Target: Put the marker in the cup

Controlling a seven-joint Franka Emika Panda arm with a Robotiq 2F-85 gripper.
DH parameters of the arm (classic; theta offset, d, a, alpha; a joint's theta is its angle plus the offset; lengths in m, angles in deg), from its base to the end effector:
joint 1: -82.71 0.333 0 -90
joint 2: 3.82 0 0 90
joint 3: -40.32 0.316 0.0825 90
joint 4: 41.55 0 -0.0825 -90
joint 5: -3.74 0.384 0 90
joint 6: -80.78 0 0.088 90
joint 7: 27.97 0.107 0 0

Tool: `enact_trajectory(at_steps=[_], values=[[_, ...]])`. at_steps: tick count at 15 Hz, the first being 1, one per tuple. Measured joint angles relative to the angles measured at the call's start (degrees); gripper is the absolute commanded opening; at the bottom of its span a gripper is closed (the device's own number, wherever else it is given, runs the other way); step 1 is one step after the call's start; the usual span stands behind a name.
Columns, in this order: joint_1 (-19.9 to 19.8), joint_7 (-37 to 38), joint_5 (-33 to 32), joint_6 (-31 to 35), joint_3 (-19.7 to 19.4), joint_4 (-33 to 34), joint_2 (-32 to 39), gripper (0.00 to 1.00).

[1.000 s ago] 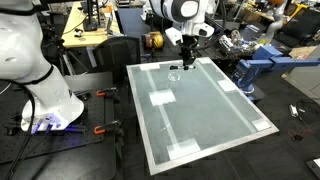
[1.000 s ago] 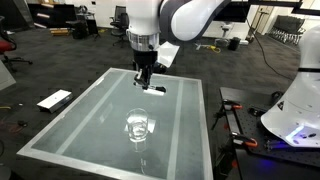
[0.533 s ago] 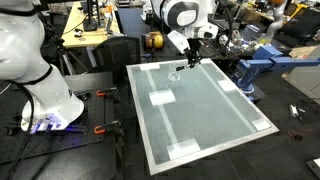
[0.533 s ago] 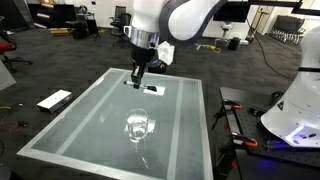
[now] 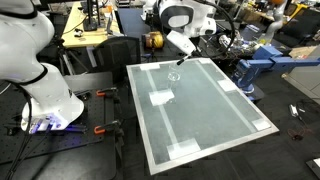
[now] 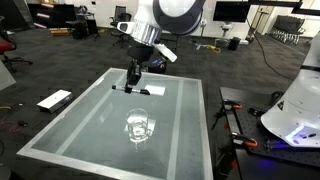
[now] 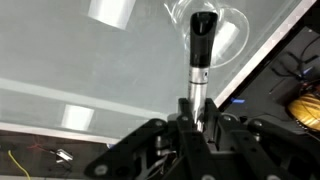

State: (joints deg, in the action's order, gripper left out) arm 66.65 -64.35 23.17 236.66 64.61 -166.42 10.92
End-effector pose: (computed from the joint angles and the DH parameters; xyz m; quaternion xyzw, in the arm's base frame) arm 0.5816 0.0668 0.3108 -0.9537 -0.2233 -0.1735 0.1025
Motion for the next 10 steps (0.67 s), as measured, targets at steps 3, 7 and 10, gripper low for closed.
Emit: enact_trajectory(at_steps=[3, 7, 10], values=[[-9.7, -13.5, 7.0, 0.0, 10.6, 0.2, 0.2, 0.05], [-19.7, -31.3, 16.4, -0.1, 20.0, 0.5, 1.8, 0.05], [-25.6, -44.9, 24.2, -1.3, 24.8, 0.5, 3.8, 0.05]])
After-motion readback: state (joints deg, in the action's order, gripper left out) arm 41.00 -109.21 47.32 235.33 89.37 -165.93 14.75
